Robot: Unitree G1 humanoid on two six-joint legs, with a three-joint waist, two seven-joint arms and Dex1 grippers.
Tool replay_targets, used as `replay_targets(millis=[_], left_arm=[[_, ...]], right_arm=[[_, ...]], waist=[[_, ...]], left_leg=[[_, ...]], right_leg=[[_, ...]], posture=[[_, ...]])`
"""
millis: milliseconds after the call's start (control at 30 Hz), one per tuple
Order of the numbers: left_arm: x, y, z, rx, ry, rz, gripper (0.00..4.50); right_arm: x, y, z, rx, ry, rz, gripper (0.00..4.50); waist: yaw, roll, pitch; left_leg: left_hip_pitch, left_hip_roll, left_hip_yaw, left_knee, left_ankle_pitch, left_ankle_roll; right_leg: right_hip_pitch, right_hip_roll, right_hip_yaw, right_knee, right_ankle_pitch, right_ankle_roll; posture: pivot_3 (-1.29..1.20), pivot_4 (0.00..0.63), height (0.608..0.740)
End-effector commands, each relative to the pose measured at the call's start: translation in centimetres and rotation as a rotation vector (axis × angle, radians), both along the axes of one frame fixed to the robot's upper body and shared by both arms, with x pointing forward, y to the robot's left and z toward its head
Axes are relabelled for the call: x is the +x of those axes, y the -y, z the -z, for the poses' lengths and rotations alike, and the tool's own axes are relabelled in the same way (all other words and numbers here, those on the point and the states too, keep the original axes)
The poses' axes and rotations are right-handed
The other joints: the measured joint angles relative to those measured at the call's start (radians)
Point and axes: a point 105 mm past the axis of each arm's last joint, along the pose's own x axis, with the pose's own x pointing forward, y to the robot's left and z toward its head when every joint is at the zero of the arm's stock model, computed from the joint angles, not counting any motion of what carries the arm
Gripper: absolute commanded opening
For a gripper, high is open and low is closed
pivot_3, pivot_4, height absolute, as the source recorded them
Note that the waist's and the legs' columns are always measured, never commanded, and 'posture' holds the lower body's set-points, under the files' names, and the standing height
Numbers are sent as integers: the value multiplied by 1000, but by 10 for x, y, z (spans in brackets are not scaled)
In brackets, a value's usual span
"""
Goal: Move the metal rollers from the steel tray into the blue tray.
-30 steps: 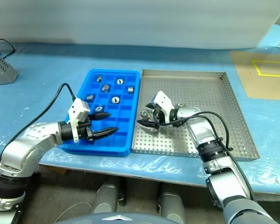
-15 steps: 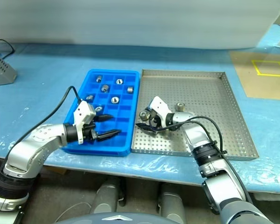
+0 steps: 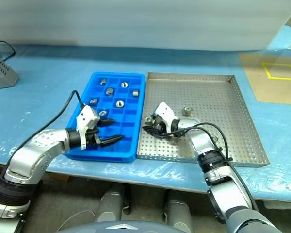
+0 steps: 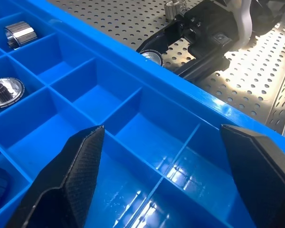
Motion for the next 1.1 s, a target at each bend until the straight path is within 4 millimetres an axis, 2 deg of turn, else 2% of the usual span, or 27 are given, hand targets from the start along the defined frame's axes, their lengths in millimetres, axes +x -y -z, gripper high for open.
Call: replay_targets(millis=[33,67,100,133,300,467,567,667,800,867,1000,1100], left_arm=[[0,-1,-8,13,41,14,4076],[0,-3,-8,12,40,9,4076],[1,-4,-10,13,42,6,4076],[2,-5,-11,13,44,4,4076],[4,-13,-26,-26,81,-33,4076],[4,-27,-41,-78,103,-91,4076],[4,-42,-46,-67,119,-144,4076],[7,-56,-48,-54,133,-201,4076],[8,-67,-53,-51,153,-254,4076],[5,-68,-55,-51,158,-264,4076],[-1,-71,-54,-46,155,-280,4076],[-6,-70,-54,-46,149,-282,4076]], right_arm=[[-1,-2,-11,18,32,-19,2182],[0,-1,-9,6,37,-16,1908],[0,-1,-11,6,54,-15,1908],[0,0,-12,8,65,-17,1697],[2,4,-19,23,61,2,1694],[6,9,-51,66,97,-9,1694],[-2,-11,-90,133,159,-120,1694],[-8,-38,-107,175,186,-210,1694],[-6,-68,-95,166,169,-248,1694],[-15,-85,-81,143,145,-315,1694],[-23,-100,-63,153,75,-350,1694],[-16,-102,-54,162,35,-307,1694]], waist=[[0,0,0],[0,0,0],[0,0,0],[0,0,0],[0,0,0],[-1,0,0],[-4,0,0],[-16,0,0],[-15,-1,0],[-11,-1,0],[2,-1,0],[7,-1,0]], left_leg=[[0,0,0,0,0,0],[0,0,0,0,0,0],[0,0,0,0,0,0],[0,0,0,0,0,0],[0,0,0,0,0,0],[0,0,0,0,0,0],[0,0,0,0,0,0],[0,1,0,0,0,0],[0,0,0,0,0,0],[0,0,-1,0,0,0],[-2,0,-1,0,0,0],[-2,0,-2,0,0,0]], right_leg=[[0,0,0,0,0,0],[0,0,0,0,0,0],[0,0,0,0,0,0],[0,0,0,0,0,0],[0,0,0,0,0,0],[0,0,0,0,0,0],[0,0,0,1,0,0],[-1,0,0,2,0,0],[-1,0,0,2,0,0],[-1,0,0,1,0,0],[-1,0,-1,0,0,-1],[-1,0,-1,0,0,0]], posture=[[125,150,740],[123,150,740],[122,150,740],[121,150,740],[118,150,740],[128,150,740],[150,150,740],[173,150,740],[203,150,740],[227,150,740],[258,150,740],[274,150,740]])
